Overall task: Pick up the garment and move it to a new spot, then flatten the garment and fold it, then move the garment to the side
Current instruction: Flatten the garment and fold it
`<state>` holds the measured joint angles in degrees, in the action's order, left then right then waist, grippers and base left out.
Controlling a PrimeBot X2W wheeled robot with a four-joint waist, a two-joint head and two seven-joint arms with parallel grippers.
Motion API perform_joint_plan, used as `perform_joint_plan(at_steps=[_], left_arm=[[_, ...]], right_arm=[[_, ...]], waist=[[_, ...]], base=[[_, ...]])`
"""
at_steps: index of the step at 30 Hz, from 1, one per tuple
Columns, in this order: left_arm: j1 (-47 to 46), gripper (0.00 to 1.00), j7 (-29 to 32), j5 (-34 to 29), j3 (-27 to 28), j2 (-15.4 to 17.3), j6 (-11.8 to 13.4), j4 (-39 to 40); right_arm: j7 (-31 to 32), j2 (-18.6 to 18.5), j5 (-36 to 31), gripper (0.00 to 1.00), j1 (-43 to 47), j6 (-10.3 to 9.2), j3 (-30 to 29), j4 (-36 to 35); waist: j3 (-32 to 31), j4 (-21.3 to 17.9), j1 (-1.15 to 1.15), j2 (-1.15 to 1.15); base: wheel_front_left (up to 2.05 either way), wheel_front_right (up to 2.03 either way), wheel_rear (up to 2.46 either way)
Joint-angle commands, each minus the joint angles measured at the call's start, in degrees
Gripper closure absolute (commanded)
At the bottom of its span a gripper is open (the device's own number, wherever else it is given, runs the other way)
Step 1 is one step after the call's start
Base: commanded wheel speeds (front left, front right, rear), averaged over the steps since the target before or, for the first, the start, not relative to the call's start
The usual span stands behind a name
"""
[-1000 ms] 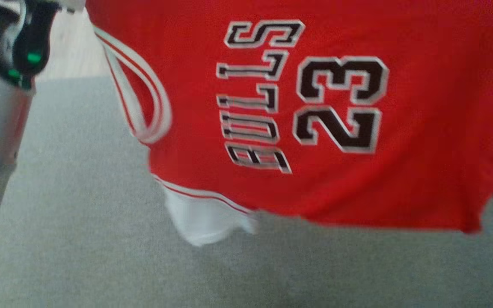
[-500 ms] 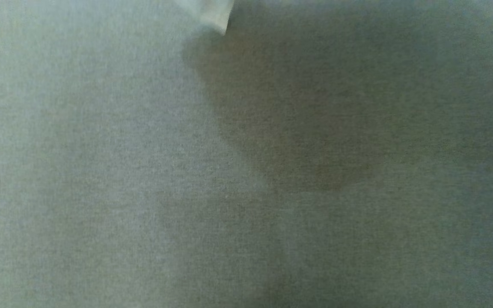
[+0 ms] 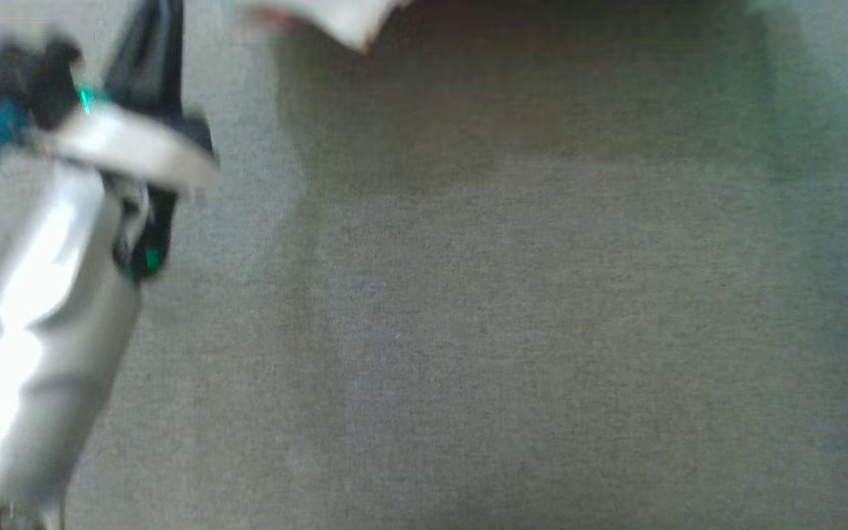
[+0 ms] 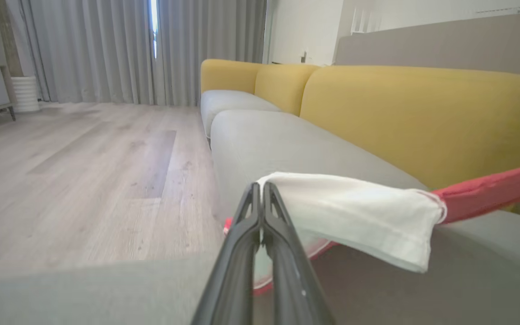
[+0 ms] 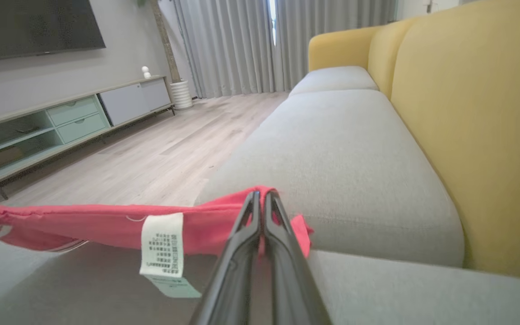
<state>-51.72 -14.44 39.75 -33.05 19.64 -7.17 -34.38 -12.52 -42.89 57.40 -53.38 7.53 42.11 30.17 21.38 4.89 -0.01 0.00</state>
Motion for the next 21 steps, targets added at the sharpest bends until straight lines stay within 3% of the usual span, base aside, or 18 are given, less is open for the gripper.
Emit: perform_joint_plan(at_steps=[1, 9, 15, 21], left_arm=[[1.6, 1.0, -0.5, 0.1, 2.3, 3.7, 0.0, 3.0], [28.8, 1.0, -0.5, 2.1, 3.2, 8.8, 6.0, 18.8], [43.5, 1.0, 0.7, 4.1, 2.0, 9.7, 11.8, 29.5], [52.6, 1.0, 1.9, 6.0, 1.1, 10.1, 15.5, 35.6]], right_arm=[[-1.1, -2.5, 1.0, 1.0, 2.9, -0.04, -0.2, -1.7], [-2.4, -6.1, 3.9, 1.0, 22.5, -0.04, -2.7, -6.8], [-2.5, -4.1, 1.3, 1.0, 36.7, -0.04, -10.6, -11.1], [-2.5, -2.8, -1.2, 1.0, 47.9, -0.04, -15.1, -15.7]], waist=[[-2.5, -0.5, 0.01, 0.0], [-9.2, -1.1, 0.01, 0.0], [-12.2, -1.6, 0.01, 0.0], [-13.7, -1.6, 0.01, 0.0]], base=[[0.0, 0.0, 0.0], [0.0, 0.0, 0.0], [0.0, 0.0, 0.0], [0.0, 0.0, 0.0]])
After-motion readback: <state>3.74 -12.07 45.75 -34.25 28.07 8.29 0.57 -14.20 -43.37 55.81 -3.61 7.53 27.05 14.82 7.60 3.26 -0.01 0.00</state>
